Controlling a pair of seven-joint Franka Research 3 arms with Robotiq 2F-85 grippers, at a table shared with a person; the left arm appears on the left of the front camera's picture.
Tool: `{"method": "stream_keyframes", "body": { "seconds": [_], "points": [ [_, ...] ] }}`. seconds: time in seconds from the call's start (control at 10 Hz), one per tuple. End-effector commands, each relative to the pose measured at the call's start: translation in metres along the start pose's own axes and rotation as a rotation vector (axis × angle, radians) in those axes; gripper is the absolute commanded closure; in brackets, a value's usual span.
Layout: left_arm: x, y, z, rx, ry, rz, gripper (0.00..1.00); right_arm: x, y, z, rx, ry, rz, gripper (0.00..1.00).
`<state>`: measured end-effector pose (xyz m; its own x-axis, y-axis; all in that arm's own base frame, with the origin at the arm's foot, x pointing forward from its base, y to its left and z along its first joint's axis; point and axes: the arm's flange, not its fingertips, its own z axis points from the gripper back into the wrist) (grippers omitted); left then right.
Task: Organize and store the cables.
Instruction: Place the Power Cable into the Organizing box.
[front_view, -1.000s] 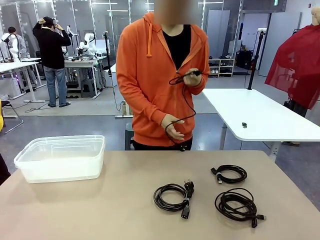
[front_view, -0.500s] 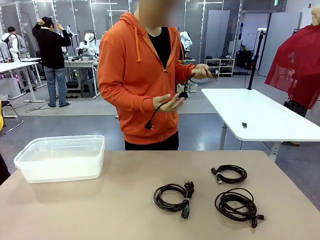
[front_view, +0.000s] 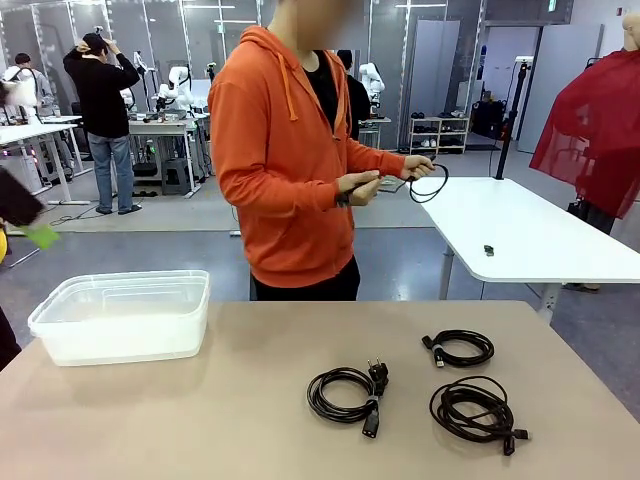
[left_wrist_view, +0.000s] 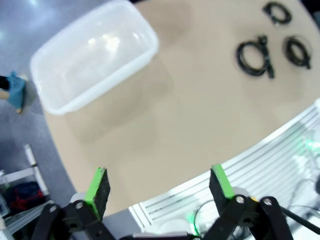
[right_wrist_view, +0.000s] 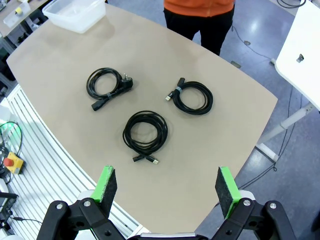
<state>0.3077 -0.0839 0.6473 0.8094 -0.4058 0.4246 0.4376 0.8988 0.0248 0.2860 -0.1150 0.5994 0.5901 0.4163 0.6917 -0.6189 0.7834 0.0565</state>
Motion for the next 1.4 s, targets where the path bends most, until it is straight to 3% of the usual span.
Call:
{"method": "stream_keyframes", "body": {
  "seconds": [0.0, 0.1, 0.2, 0.5, 0.9, 1.0, 1.1, 1.3],
  "points": [
    [0.034, -0.031, -0.018, -0.025, 0.111, -0.050, 0.00, 0.000, 0.000, -0.002, 0.002, -0.002, 0.002, 0.00],
    [0.047, -0.060, -0.043, 0.010, 0.172, -0.090, 0.00, 0.000, 0.000, -0.002, 0.002, -0.002, 0.002, 0.00],
    [0.057, -0.086, -0.059, -0.022, 0.182, -0.102, 0.00, 0.000, 0.000, -0.002, 0.002, -0.002, 0.002, 0.00],
    [0.073, -0.144, -0.115, 0.033, 0.216, -0.115, 0.00, 0.000, 0.000, -0.002, 0.002, -0.002, 0.002, 0.00],
    [0.075, -0.163, -0.141, 0.086, 0.244, -0.095, 0.00, 0.000, 0.000, -0.002, 0.002, -0.002, 0.002, 0.00],
    [0.076, -0.153, -0.134, 0.104, 0.272, 0.033, 0.00, 0.000, 0.000, -0.002, 0.002, -0.002, 0.002, 0.00],
    [0.071, -0.160, -0.142, 0.059, 0.249, -0.123, 0.00, 0.000, 0.000, -0.002, 0.002, -0.002, 0.002, 0.00],
    [0.071, -0.160, -0.142, 0.059, 0.249, -0.123, 0.00, 0.000, 0.000, -0.002, 0.002, -0.002, 0.002, 0.00]
  ]
}}
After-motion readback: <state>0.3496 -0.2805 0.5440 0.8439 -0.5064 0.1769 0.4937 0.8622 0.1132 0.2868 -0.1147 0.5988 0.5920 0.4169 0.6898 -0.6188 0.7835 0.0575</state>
